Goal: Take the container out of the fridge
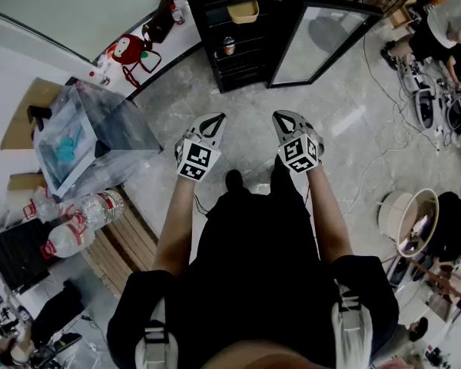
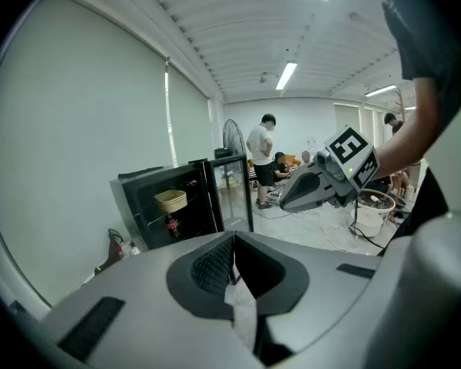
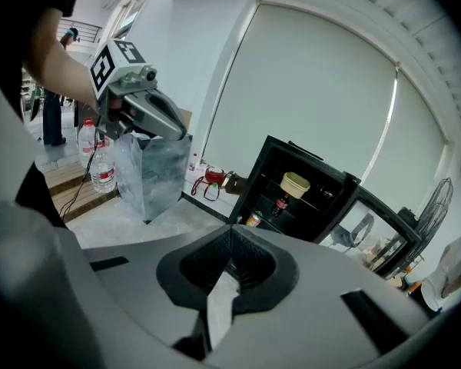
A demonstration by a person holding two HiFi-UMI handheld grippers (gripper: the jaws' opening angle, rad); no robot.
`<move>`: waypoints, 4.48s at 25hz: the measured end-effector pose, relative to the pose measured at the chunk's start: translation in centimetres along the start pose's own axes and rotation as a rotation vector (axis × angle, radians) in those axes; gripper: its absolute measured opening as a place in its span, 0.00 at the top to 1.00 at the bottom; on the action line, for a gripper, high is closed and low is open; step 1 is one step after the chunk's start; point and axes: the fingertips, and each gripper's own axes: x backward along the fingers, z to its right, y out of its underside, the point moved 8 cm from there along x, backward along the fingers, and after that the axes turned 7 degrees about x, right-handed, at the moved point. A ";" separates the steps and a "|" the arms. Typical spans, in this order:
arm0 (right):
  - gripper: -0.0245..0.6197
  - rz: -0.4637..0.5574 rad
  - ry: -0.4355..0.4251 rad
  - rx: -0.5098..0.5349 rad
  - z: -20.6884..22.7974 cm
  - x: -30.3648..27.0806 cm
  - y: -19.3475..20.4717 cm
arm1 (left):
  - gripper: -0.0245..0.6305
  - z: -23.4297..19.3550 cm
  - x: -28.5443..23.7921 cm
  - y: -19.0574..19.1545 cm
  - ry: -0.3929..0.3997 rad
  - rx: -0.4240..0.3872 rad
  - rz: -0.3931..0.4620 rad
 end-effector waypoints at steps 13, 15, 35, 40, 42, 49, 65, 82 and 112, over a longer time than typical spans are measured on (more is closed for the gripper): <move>0.96 -0.018 0.073 -0.030 -3.0 0.8 -2.8 | 0.93 -1.6 3.4 0.4 0.070 -0.057 0.053; 0.96 -0.019 0.077 -0.029 -3.3 0.8 -2.9 | 0.93 -1.7 3.7 0.5 0.071 -0.063 0.060; 0.96 0.013 0.108 -0.054 -0.3 -1.0 -2.8 | 0.93 -3.1 1.5 -1.1 0.056 -0.073 0.028; 0.96 0.036 0.096 -0.069 2.0 -2.5 -2.3 | 0.93 -3.6 -0.2 -2.2 0.042 -0.080 0.007; 0.96 0.047 0.091 -0.069 3.1 -3.0 -2.1 | 0.93 -4.0 -1.1 -2.7 0.030 -0.075 -0.002; 0.96 0.068 0.058 -0.072 7.4 -4.7 -0.7 | 0.93 -4.7 -4.8 -5.3 0.001 -0.077 -0.010; 0.96 0.117 -0.042 -0.033 15.7 -7.6 2.3 | 0.93 -4.7 -11.2 -8.7 -0.094 -0.033 -0.053; 0.96 0.160 -0.150 -0.008 19.7 -11.4 4.3 | 0.93 -5.0 -15.6 -10.4 -0.159 -0.019 -0.104; 0.96 0.003 0.090 -0.155 23.8 -18.9 0.2 | 0.93 -19.9 -26.1 -13.0 0.143 -0.152 -0.057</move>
